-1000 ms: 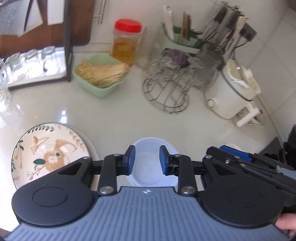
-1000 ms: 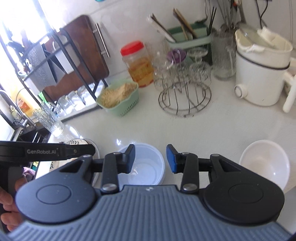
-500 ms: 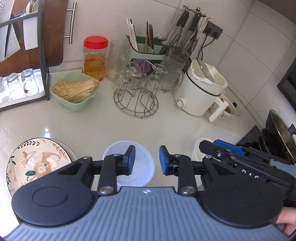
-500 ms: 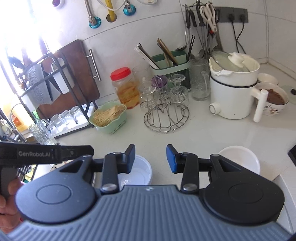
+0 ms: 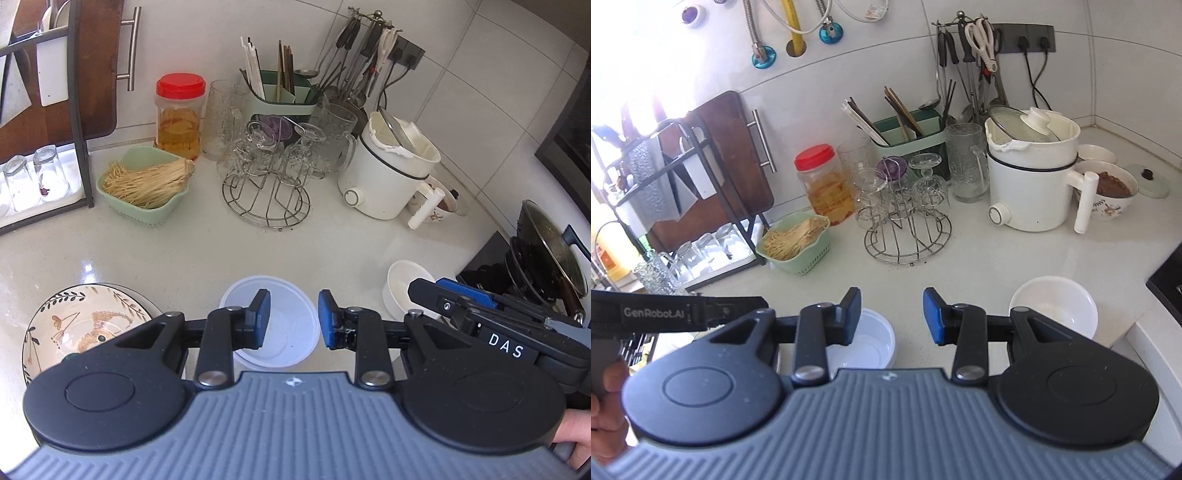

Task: Organize plates and bowls
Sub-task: 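Open both grippers and move them to the opaque white bowl near the stove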

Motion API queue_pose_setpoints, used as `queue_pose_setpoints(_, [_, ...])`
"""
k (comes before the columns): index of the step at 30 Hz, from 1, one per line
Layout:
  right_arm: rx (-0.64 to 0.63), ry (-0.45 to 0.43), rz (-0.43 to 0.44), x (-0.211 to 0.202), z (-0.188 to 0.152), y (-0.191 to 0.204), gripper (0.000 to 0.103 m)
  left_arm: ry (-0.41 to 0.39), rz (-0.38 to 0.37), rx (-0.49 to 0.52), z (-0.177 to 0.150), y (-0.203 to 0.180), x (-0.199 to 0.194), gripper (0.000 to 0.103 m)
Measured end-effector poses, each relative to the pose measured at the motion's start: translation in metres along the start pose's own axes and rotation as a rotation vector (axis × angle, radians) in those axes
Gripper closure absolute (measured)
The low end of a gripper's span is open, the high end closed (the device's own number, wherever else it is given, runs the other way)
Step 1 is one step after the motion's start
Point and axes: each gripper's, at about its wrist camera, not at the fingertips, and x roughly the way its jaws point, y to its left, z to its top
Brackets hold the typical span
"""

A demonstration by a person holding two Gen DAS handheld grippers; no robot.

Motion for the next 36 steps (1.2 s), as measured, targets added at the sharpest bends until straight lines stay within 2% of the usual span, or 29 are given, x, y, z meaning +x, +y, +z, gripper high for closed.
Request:
queue_pose_setpoints(9, [0.013,-0.013,-0.048,-0.005,-0.005,0.011,0.062,0.002,-0.040,-0.009,0.000,0.016,0.003,0.071])
queue_pose_setpoints(16, [0.041,-0.016,-0.124,-0.011,-0.009,0.007,0.062,0.064,-0.065,0.054,0.003,0.021,0.016,0.071])
queue_pose_setpoints(24, [0.072,-0.030,-0.204,-0.012,-0.016,-0.003,0.063,0.085,-0.104,0.117,0.009,0.011,0.040,0.071])
queue_pose_setpoints(31, [0.105,0.015,-0.235,-0.004,-0.030,-0.016,0.063,0.128,-0.129,0.124,0.012,-0.004,0.067,0.071])
queue_pose_setpoints(36, [0.127,0.033,-0.261,0.003,-0.029,-0.039,0.063,0.159,-0.146,0.117,0.013,-0.024,0.089,0.070])
